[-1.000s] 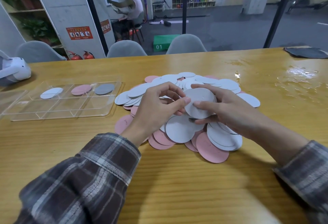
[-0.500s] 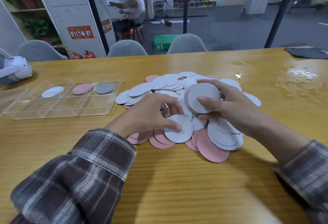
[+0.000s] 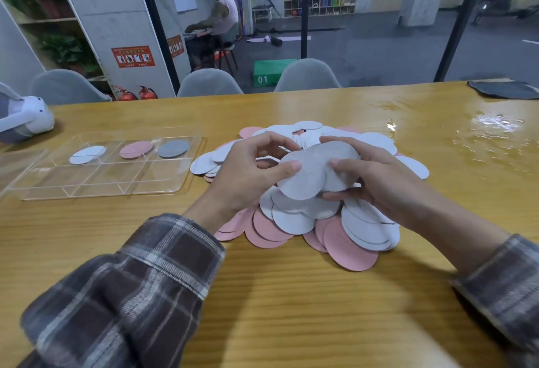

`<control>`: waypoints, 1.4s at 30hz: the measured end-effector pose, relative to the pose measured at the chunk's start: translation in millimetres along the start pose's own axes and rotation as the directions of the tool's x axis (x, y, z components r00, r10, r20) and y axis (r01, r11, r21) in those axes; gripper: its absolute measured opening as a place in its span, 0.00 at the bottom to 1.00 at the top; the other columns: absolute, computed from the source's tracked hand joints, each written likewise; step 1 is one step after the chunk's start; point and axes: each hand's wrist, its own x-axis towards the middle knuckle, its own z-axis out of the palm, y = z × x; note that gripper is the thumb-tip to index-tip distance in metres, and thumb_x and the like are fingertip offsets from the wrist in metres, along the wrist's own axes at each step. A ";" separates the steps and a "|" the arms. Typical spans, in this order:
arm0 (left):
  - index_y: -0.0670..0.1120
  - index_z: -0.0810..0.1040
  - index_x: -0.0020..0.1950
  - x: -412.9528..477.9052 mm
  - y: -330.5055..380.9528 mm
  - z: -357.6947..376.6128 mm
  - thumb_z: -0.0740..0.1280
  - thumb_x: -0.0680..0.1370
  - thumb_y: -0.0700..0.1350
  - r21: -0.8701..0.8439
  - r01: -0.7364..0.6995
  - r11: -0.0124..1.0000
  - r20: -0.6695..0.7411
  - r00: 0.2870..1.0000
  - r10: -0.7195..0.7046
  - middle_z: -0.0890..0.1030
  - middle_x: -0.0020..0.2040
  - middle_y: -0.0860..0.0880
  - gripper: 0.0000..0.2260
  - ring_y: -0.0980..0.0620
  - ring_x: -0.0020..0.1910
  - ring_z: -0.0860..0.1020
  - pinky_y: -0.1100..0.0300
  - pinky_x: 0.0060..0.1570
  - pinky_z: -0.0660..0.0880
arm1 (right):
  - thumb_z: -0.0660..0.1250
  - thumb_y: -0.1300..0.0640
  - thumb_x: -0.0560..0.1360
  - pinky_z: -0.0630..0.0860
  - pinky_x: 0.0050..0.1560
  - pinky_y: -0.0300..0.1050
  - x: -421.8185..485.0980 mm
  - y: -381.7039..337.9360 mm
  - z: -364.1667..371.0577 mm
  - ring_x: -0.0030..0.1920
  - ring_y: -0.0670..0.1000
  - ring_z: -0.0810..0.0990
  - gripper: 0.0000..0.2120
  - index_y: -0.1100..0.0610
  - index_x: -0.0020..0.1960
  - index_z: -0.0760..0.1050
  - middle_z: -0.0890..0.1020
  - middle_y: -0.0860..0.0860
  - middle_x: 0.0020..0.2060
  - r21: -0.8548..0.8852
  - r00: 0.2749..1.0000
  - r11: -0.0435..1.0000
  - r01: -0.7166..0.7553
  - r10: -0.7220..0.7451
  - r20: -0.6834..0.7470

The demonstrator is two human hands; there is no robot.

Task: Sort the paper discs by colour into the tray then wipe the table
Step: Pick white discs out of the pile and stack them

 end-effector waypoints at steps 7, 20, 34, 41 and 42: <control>0.41 0.83 0.51 -0.5 -9.0 15.0 0.79 0.74 0.40 -0.071 0.003 0.997 -0.122 0.992 -0.012 0.85 0.42 0.50 0.09 0.53 0.40 0.82 0.53 0.47 0.82 | 0.59 0.60 0.83 0.85 0.50 0.56 0.0 -0.6 4.6 0.59 0.54 0.84 0.15 0.50 0.57 0.84 0.84 0.52 0.59 0.052 0.999 0.998 -0.038 0.039 -0.025; 0.39 0.81 0.43 -4.5 -7.0 27.5 0.81 0.72 0.42 -0.058 -0.001 0.998 -0.188 0.982 -0.010 0.83 0.35 0.44 0.11 0.46 0.32 0.83 0.55 0.36 0.82 | 0.65 0.64 0.81 0.83 0.56 0.56 -3.7 0.4 5.0 0.59 0.56 0.85 0.16 0.52 0.67 0.77 0.82 0.56 0.62 -0.056 0.994 0.998 0.016 -0.010 0.106; 0.51 0.85 0.40 1.8 -15.1 -7.8 0.78 0.73 0.57 0.561 0.061 0.826 -0.081 0.997 -0.019 0.84 0.37 0.54 0.11 0.62 0.35 0.77 0.71 0.37 0.69 | 0.67 0.59 0.82 0.82 0.57 0.63 -2.0 1.5 -2.6 0.51 0.60 0.87 0.14 0.49 0.66 0.75 0.84 0.56 0.56 -0.180 0.997 0.981 0.075 -0.075 0.010; 0.56 0.86 0.52 -0.3 -8.7 -12.8 0.83 0.65 0.59 0.630 0.017 0.776 0.062 0.995 -0.072 0.80 0.46 0.56 0.18 0.62 0.40 0.75 0.66 0.43 0.73 | 0.65 0.59 0.83 0.82 0.58 0.60 -1.9 0.6 -4.9 0.55 0.56 0.86 0.12 0.50 0.65 0.77 0.84 0.53 0.57 -0.170 0.991 0.976 0.132 -0.135 -0.004; 0.56 0.86 0.52 -0.7 -8.2 -12.5 0.83 0.66 0.58 0.626 0.011 0.780 0.075 0.994 -0.074 0.80 0.47 0.56 0.18 0.61 0.40 0.75 0.65 0.44 0.74 | 0.65 0.58 0.83 0.82 0.59 0.60 -1.8 0.9 -4.9 0.55 0.56 0.86 0.12 0.49 0.66 0.76 0.85 0.52 0.56 -0.175 0.991 0.976 0.127 -0.131 -0.011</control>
